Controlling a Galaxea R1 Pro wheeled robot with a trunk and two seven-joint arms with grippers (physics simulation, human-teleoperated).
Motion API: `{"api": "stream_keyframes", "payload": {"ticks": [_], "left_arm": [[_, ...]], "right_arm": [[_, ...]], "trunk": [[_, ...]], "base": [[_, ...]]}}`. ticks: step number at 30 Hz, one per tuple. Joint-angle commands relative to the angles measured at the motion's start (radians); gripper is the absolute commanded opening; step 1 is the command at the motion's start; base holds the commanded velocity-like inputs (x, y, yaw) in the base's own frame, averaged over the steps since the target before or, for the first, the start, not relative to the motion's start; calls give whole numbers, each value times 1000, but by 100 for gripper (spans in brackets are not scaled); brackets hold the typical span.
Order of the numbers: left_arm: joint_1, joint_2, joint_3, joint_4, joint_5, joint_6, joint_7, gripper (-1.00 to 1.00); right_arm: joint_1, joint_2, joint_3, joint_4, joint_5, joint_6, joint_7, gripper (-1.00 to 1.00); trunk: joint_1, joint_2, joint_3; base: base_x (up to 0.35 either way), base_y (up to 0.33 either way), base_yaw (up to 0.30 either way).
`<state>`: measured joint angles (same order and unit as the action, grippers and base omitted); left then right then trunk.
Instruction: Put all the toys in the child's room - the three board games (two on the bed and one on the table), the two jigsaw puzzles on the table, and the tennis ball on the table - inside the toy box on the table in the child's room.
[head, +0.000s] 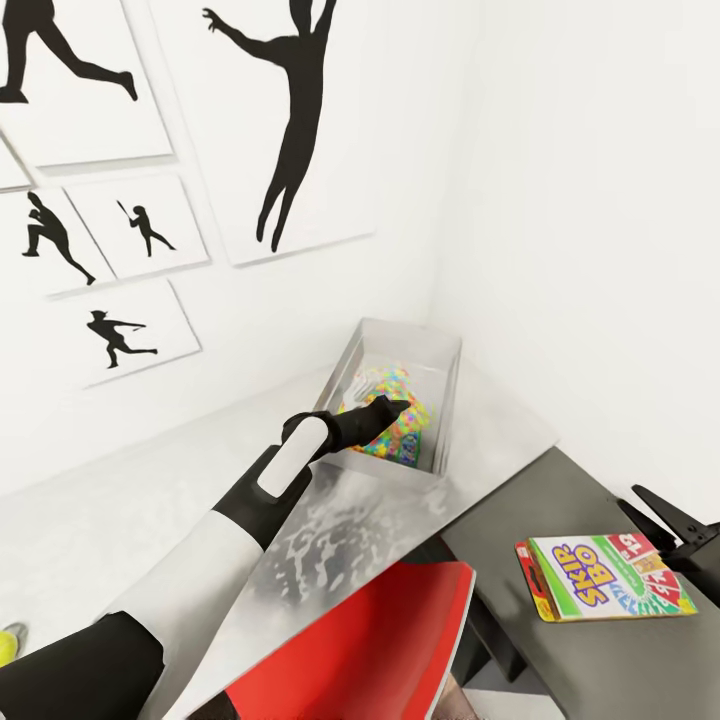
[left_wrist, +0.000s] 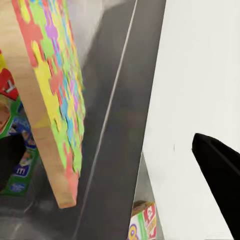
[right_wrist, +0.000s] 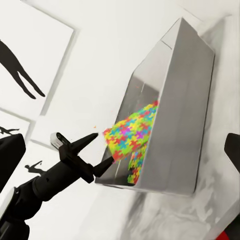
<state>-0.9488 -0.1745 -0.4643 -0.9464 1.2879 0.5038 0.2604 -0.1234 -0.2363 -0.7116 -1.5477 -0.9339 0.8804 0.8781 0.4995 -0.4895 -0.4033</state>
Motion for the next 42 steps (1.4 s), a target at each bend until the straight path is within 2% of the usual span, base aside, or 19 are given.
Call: {"api": "stream_keyframes", "payload": {"ticks": [1,11,15,17,21,24,25,26,27,29,30,31,32,33,35,36,37,39,42], "left_arm": [[-1,0,0,-1,10,1,9,100],[-1,0,2,-29,8,7,3,100],[-1,0,29,-146,14,117,4,100],[0,1,80,-213,17,186,5,100],[3,17,230,-364,21,371,6,100],[5,19,334,-418,22,479,6,100],[6,26,386,-432,24,508,6,100],[6,36,416,-441,26,519,7,100],[7,54,438,-447,32,526,6,100],[8,116,463,-454,65,534,6,100],[10,184,472,-456,126,537,5,100],[11,237,474,-457,190,538,5,100],[12,266,474,-457,227,538,5,100],[18,357,473,-457,348,539,5,100],[47,473,472,-455,494,539,5,100],[95,549,474,-454,573,539,4,100],[134,593,477,-453,607,539,3,100],[221,657,483,-452,644,541,-2,100],[359,702,510,-451,661,543,-49,100]], "right_arm": [[-1,0,-2,0,0,5,2,100],[-1,2,-3,0,1,4,2,100],[-1,2,-2,0,1,3,2,100],[-1,2,-2,0,1,3,2,100],[-1,2,-2,0,1,3,2,100],[-1,2,-2,0,1,3,2,100],[-1,2,-2,0,1,3,2,100],[-1,2,-2,0,1,3,2,100],[-1,2,-2,0,1,3,2,100],[-1,2,-2,0,1,3,2,100],[-1,2,-2,0,1,3,2,100],[-1,2,-2,0,1,3,2,100],[-1,2,-2,0,1,3,2,100],[-1,4,-2,0,1,3,2,100],[-1,6,-2,0,1,3,2,100],[-1,7,-2,0,1,3,2,100],[-1,8,-2,0,1,3,2,100],[-1,8,-3,0,1,3,2,100],[-1,11,-2,-2,1,3,2,100]], "trunk": [[0,-2,-2],[0,-2,-3],[0,-2,-3],[0,-2,-3],[0,-2,-3],[0,-2,-3],[0,-2,-3],[0,-2,-3],[0,-2,-3],[0,-2,-3],[0,-2,-3],[0,-2,-3],[0,-2,-2],[0,-2,-2],[0,-2,0],[0,-2,1],[0,-2,3],[0,-2,6],[0,-2,10]], "base": [[0,0,0],[0,0,0],[0,0,0],[0,0,0],[0,0,0],[0,0,0],[0,0,0],[0,0,0],[0,0,0],[0,0,0],[0,0,0],[0,0,0],[0,0,0],[0,0,-17],[0,0,-55],[0,0,-83],[0,0,-90],[0,0,-96],[0,0,-101]]}}
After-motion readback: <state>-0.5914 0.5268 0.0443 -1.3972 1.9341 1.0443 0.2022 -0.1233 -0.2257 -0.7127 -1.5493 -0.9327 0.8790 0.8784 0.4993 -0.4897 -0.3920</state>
